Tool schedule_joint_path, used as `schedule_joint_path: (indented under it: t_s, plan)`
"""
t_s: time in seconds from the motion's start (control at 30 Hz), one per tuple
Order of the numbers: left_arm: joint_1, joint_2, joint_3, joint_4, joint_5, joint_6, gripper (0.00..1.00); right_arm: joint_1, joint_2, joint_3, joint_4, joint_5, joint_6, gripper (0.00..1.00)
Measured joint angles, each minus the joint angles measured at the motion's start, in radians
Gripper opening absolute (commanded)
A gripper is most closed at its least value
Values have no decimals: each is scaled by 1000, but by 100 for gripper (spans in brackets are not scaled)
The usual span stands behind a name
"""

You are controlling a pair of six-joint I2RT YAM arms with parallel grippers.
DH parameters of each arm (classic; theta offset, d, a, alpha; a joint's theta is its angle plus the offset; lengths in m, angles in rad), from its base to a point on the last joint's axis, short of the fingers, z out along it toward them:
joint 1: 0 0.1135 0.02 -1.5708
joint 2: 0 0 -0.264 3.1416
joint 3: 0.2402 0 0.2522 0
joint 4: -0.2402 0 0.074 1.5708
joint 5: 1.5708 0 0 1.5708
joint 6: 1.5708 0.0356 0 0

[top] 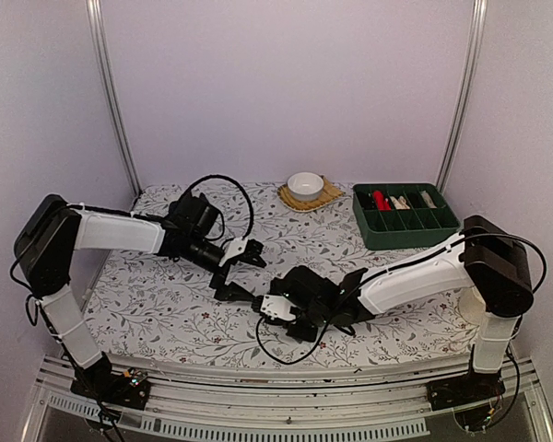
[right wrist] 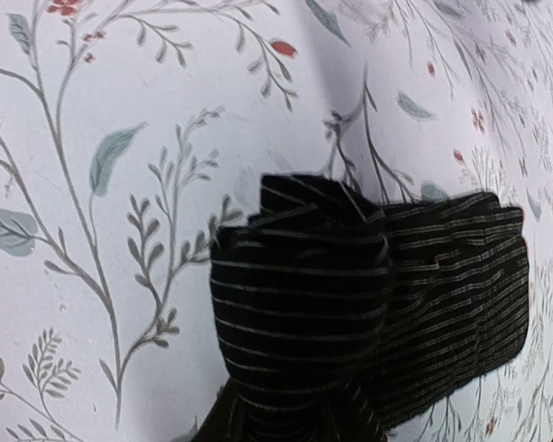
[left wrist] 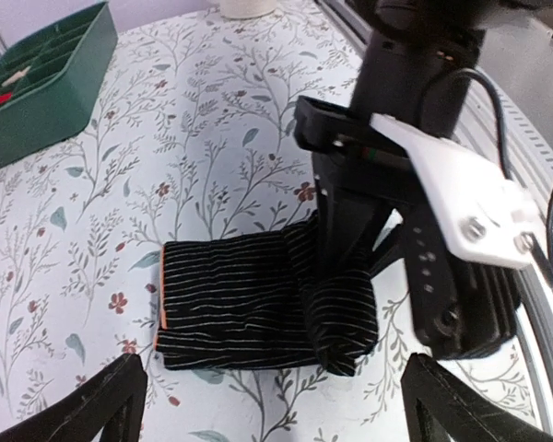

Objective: Roll the underwear
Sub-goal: Roll the underwear at the center of the board.

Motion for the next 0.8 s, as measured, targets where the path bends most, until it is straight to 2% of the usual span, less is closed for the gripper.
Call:
schedule_joint_path:
  t_s: [0.2, 0.33, 0.53, 0.6, 0.8]
  plan:
    - [-60, 0, -101, 91, 65, -19, 99, -33, -42, -39, -30, -13, 95, 20]
    - [-98, -12, -187, 210, 80, -39, 99, -70, -70, -68, -38, -29, 119, 20]
    - [-106, -17, -272, 344, 21, -60, 98, -104, -94, -94, -39, -63, 126, 20]
    - [-111, -18, -282, 384, -5, -65, 99, -107, -94, -94, -39, -83, 126, 15]
    - [-150, -37, -320, 500, -80, -76, 99, -117, -94, -93, -37, -132, 124, 15]
